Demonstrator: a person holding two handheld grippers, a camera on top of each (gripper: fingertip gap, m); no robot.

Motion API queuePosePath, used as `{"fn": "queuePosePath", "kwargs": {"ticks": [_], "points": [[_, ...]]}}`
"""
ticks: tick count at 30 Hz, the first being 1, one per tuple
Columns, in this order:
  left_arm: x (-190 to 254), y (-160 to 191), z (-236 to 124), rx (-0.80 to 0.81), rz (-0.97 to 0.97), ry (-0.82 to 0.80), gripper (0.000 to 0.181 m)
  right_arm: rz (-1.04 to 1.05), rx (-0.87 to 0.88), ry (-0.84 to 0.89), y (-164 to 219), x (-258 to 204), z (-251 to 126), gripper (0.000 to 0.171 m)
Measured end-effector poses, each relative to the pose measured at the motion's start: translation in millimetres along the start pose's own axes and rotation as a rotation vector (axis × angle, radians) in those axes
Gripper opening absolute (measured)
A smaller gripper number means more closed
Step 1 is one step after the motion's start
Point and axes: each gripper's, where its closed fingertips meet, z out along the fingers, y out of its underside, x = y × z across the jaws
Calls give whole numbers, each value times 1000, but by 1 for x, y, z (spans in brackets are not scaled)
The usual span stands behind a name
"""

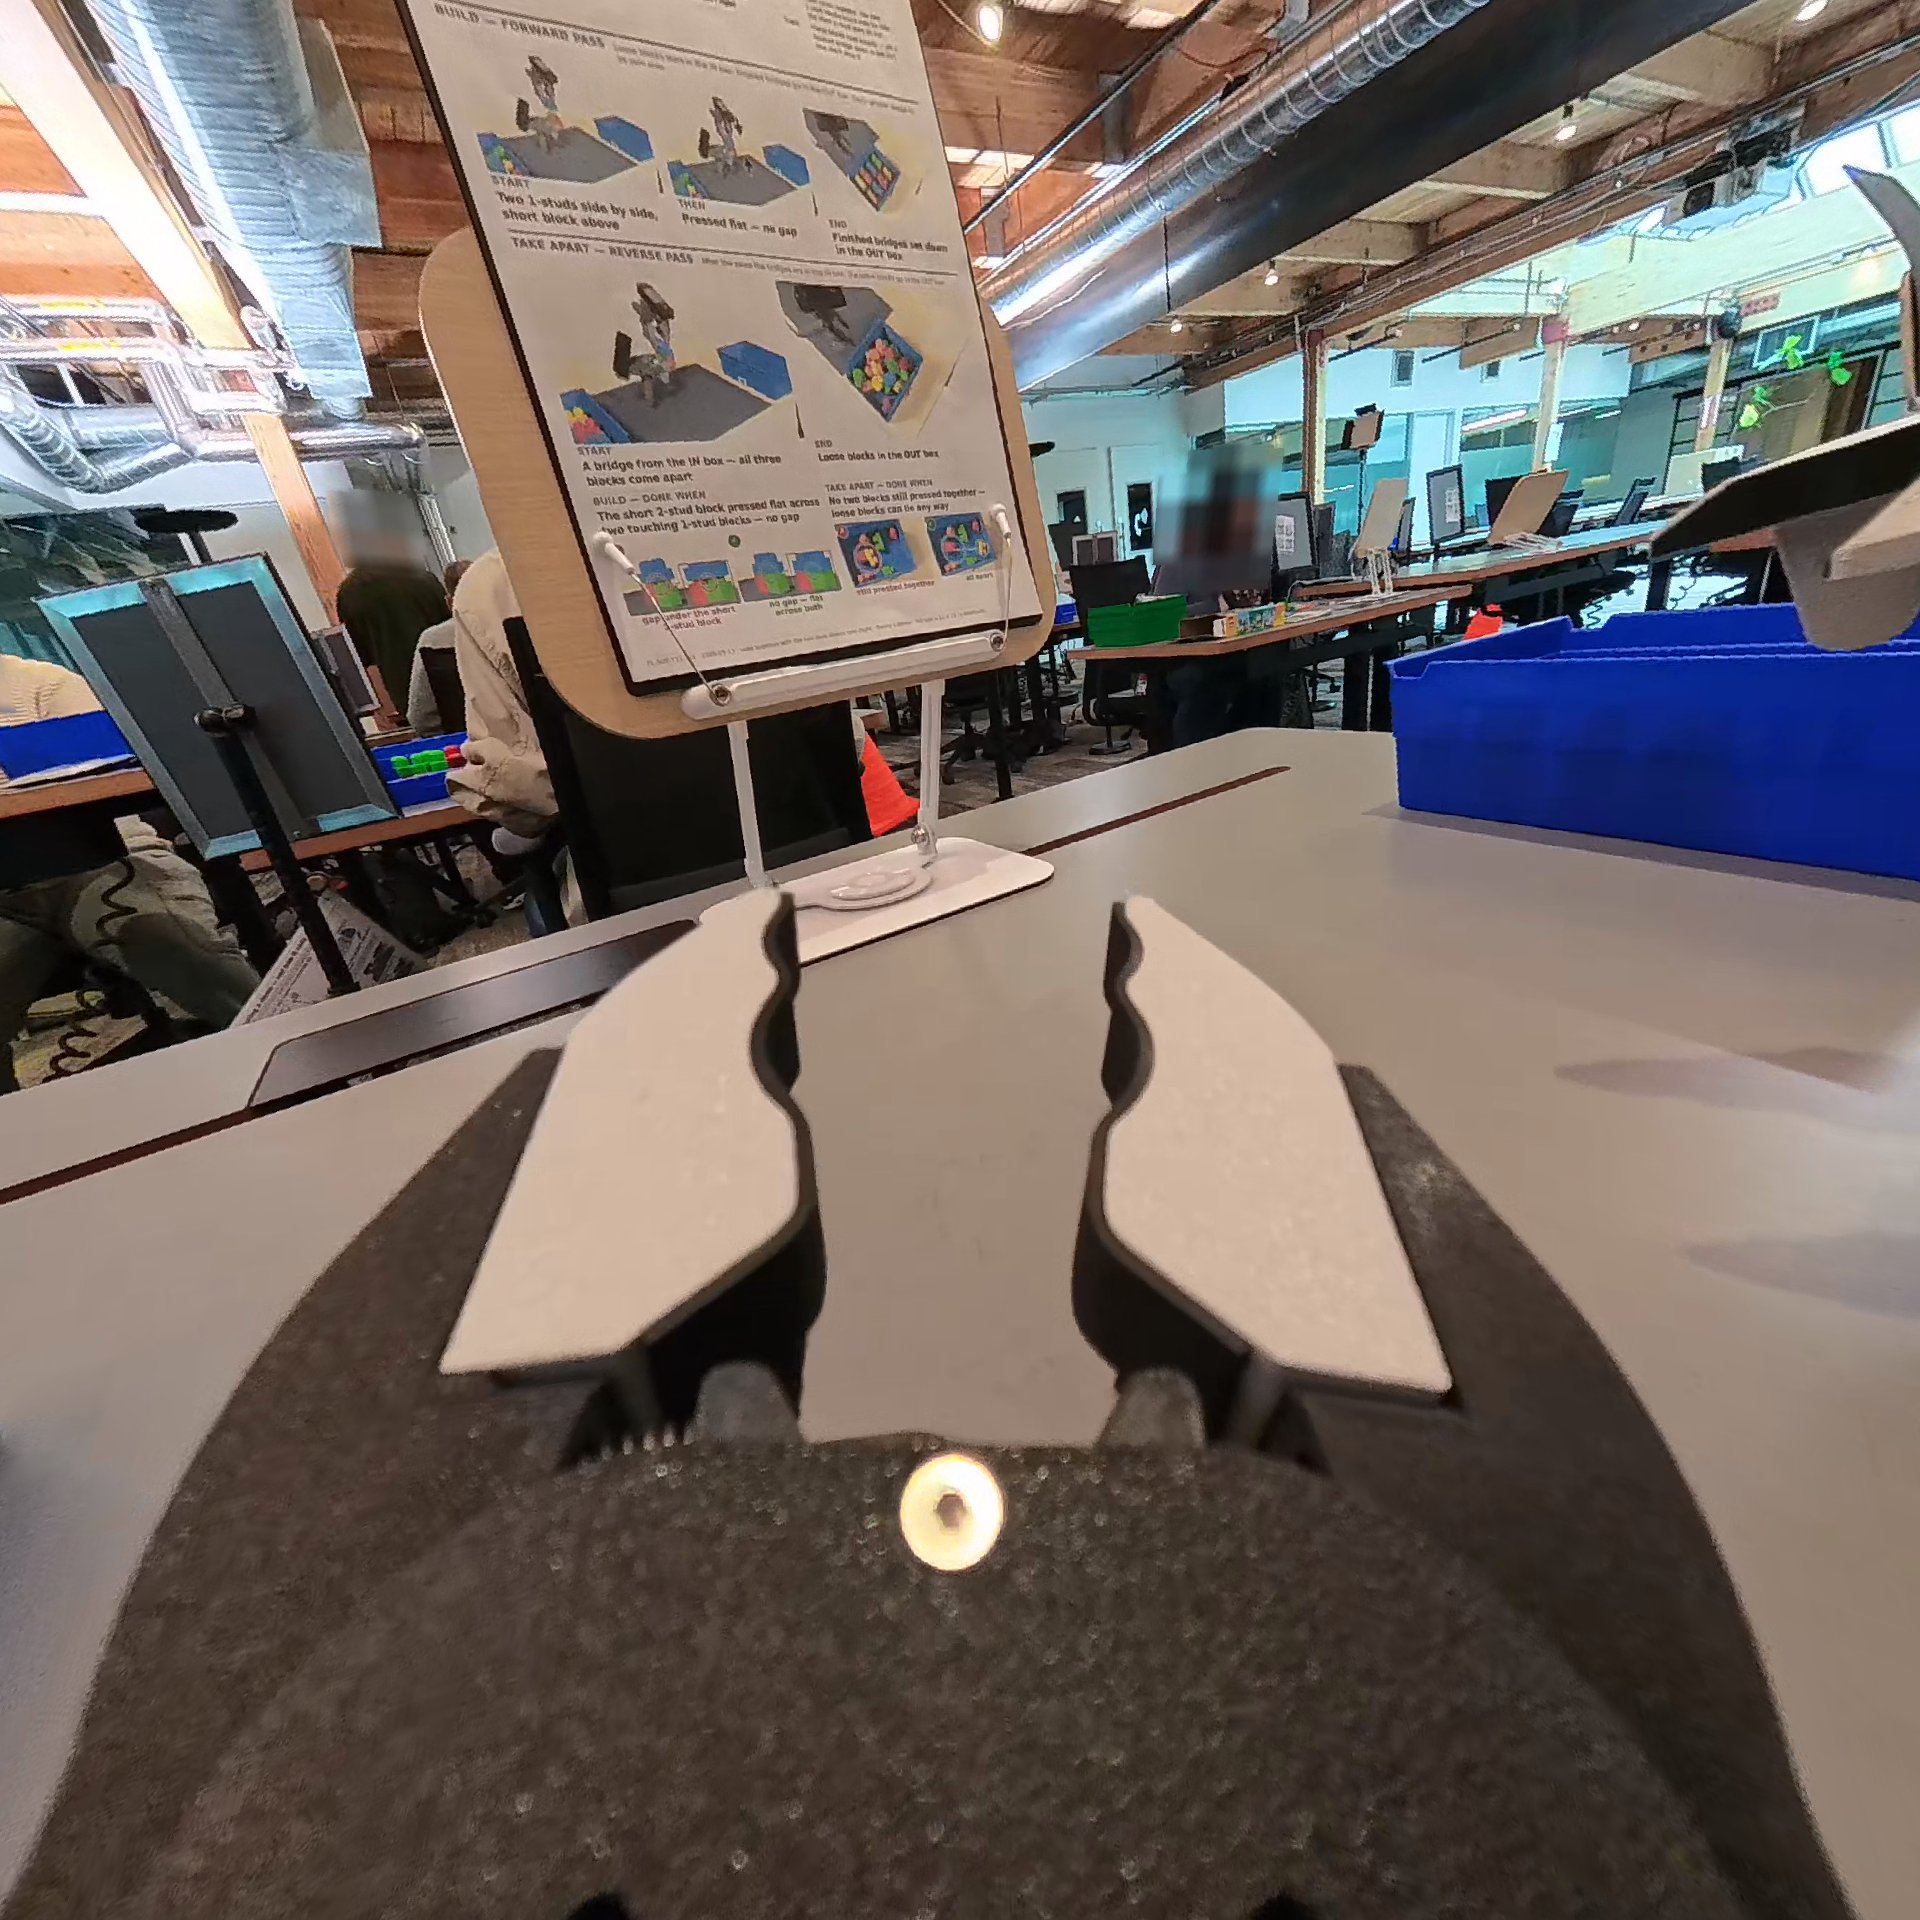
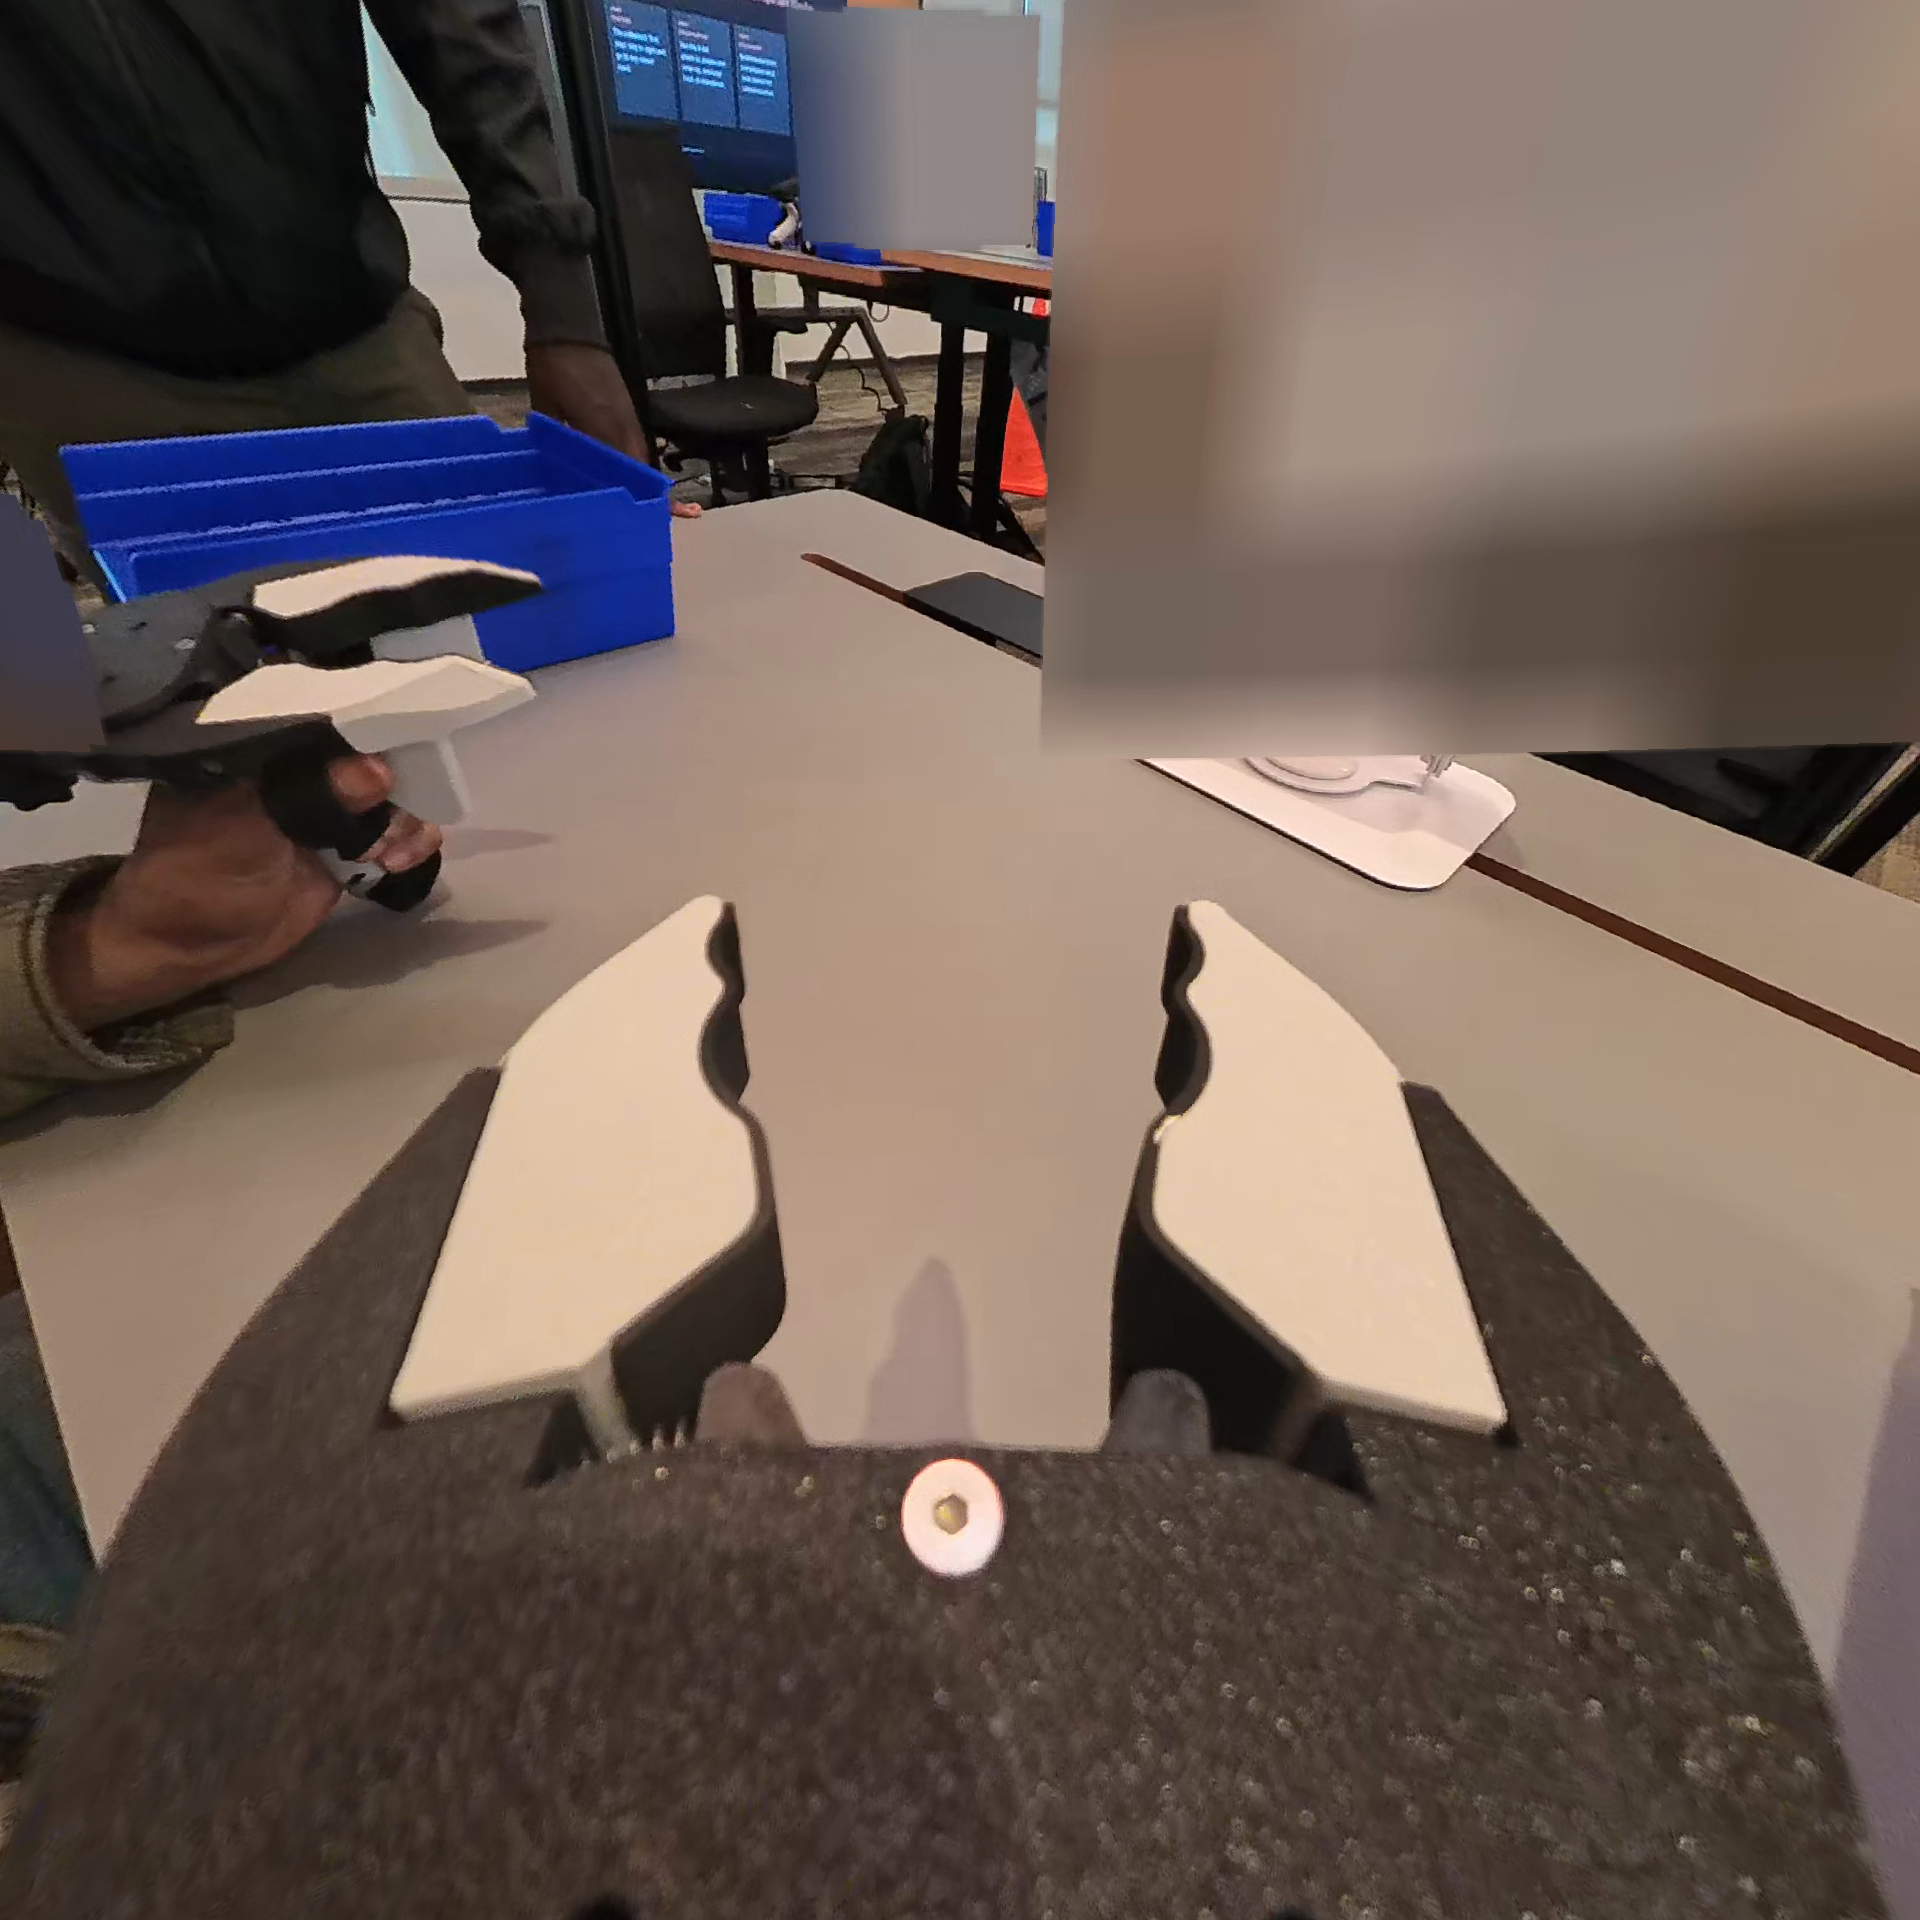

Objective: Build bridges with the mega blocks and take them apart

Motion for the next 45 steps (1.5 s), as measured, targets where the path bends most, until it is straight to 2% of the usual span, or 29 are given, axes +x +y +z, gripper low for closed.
{"fn": "queuePosePath", "kwargs": {"ticks": [1,12,15,18,20,23,28,32,34,41,45], "points": [[0,0,0,-2,2,2,56,0,1,-6,0,-1,0,77],[-1,1,0,-22,-39,5,55,-19,-33,-42,6,-10,3,74],[-7,-15,-13,-36,-91,-23,54,-32,-51,-22,8,-9,2,74],[-21,-31,-41,-114,-138,-25,52,4,-44,-25,13,-13,1,73],[-44,-47,-69,-147,-145,-46,51,21,-66,-30,22,-15,4,72],[-102,-70,-113,-221,-134,-122,49,15,-145,-38,36,-15,10,73],[-211,-61,-160,-492,-166,-201,51,-30,-220,-49,41,-22,25,73],[-259,-19,-152,-747,-202,-82,56,-71,-290,-82,48,-35,43,71],[-275,1,-139,-824,-193,-24,58,-97,-320,-97,49,-42,49,71],[-289,32,-80,-837,-330,85,67,-132,-363,-76,41,-46,56,71],[-297,59,-65,-914,-322,38,68,-141,-375,-68,39,-47,61,71]]}}
